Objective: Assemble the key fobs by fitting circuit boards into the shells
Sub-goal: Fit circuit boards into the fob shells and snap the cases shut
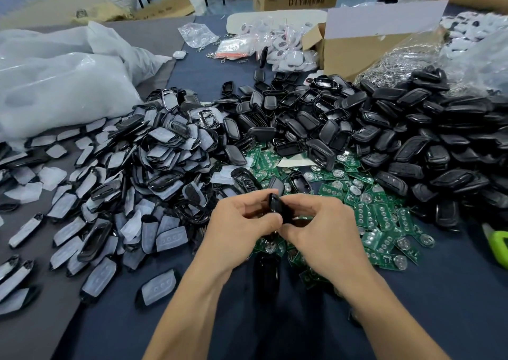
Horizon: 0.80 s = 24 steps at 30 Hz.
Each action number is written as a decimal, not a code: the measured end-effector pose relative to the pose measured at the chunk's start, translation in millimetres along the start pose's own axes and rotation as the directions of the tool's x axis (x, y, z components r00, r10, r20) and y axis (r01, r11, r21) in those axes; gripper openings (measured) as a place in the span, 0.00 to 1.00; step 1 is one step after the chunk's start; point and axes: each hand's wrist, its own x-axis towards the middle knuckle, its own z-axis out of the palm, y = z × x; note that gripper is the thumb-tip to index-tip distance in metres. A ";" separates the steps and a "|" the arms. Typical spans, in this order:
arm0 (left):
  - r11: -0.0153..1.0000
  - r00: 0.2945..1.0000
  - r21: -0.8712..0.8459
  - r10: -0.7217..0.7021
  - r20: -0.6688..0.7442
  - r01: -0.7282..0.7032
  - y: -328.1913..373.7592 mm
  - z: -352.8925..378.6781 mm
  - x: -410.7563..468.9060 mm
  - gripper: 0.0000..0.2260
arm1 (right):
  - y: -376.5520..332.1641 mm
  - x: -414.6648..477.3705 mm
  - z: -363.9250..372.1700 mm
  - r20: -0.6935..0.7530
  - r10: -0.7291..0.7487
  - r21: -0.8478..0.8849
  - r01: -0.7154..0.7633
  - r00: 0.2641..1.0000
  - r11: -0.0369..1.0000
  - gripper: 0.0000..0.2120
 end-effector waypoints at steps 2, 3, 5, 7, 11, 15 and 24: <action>0.999 1.000 -0.050 -0.004 -0.009 0.004 0.0 3.3 -1.2 0.15 | -1.2 -0.4 -2.1 -0.008 -0.032 -0.040 0.031 0.999 0.999 0.23; 0.998 1.000 -0.058 -0.001 -0.004 0.001 0.3 4.0 -1.6 0.15 | -2.1 -0.6 -3.5 -0.010 -0.045 -0.041 0.045 0.999 0.998 0.25; 0.998 1.000 -0.058 0.006 0.025 -0.004 1.4 2.9 -1.7 0.16 | -3.8 -2.2 -7.3 -0.003 -0.061 -0.025 0.061 0.998 0.998 0.28; 0.996 0.998 -0.084 0.002 0.069 0.004 3.3 -0.7 -1.5 0.18 | -4.9 -4.0 -10.8 0.016 -0.059 0.005 0.059 0.998 0.998 0.29; 0.997 0.990 -0.076 0.028 0.136 -0.018 5.5 -6.6 -2.2 0.15 | -3.7 -9.0 -12.0 0.019 -0.054 0.062 0.053 0.998 0.997 0.30; 0.996 0.988 -0.073 0.052 0.148 -0.042 4.0 -9.0 -2.9 0.10 | 0.0 -11.3 -12.8 0.046 -0.067 0.099 0.063 0.997 0.993 0.32; 0.997 0.988 -0.015 0.079 0.131 -0.077 4.6 0.6 -7.7 0.19 | 2.5 -21.9 -3.2 -0.050 -0.177 -0.050 0.174 0.983 0.983 0.27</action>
